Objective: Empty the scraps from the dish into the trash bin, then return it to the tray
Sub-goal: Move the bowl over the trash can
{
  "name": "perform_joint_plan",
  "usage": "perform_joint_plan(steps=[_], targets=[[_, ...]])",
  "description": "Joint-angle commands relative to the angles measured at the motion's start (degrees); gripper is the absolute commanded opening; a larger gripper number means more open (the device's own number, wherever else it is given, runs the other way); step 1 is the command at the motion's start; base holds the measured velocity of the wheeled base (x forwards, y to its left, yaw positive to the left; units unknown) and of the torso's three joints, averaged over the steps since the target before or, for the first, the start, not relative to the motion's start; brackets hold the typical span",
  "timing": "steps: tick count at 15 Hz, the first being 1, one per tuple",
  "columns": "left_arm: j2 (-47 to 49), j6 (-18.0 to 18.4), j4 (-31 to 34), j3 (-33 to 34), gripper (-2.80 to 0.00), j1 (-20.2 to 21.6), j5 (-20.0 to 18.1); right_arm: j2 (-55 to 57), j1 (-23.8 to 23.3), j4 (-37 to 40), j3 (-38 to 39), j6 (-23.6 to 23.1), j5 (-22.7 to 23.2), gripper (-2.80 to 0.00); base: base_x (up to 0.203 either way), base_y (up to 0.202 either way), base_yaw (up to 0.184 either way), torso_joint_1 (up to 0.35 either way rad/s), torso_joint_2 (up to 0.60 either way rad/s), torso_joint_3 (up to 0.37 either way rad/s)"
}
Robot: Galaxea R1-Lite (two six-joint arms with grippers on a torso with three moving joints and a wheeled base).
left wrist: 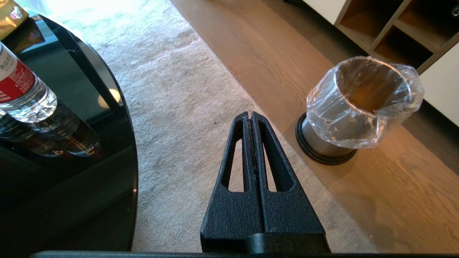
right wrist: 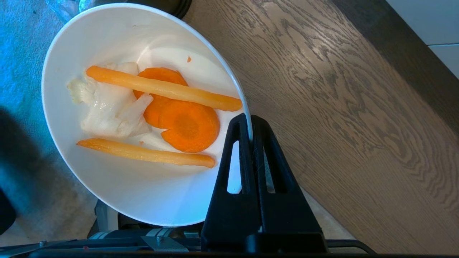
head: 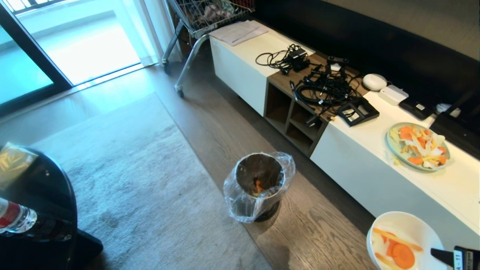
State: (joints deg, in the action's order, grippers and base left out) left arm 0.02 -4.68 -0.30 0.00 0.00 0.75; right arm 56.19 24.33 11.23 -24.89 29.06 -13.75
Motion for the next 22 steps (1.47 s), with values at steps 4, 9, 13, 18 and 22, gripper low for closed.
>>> perform_joint_plan(steps=[4, 9, 13, 18, 22], targets=[[-0.02, -0.06, -0.05, 0.0, -2.8, 0.0, 0.04, 2.17, -0.07, 0.11, -3.06, -0.49, 0.04, -2.8, 0.0, 0.0, 0.0, 0.002, 0.0, -0.198], [-0.02, -0.06, -0.05, 0.0, -2.8, 0.0, 0.04, 2.26, -0.07, 0.11, -3.41, -0.49, 0.04, -2.8, 0.0, 0.0, 0.0, 0.002, 0.0, -0.198], [-0.02, -0.06, -0.05, 0.0, -2.8, 0.0, 0.04, 2.17, -0.07, 0.11, -3.32, -0.5, 0.04, -2.8, 0.0, 0.0, 0.0, -0.001, 0.0, -0.197], [-0.02, -0.06, -0.05, 0.0, -2.8, 0.0, 0.04, 2.17, -0.07, 0.11, -3.24, -0.49, 0.13, -2.8, 0.0, 0.0, 0.0, 0.003, 0.0, -0.199], [-0.02, -0.06, -0.05, 0.0, -2.8, 0.0, 0.04, 2.17, -0.07, 0.11, -3.24, -0.49, 0.13, -2.8, 0.0, 0.0, 0.0, 0.003, 0.0, -0.199]])
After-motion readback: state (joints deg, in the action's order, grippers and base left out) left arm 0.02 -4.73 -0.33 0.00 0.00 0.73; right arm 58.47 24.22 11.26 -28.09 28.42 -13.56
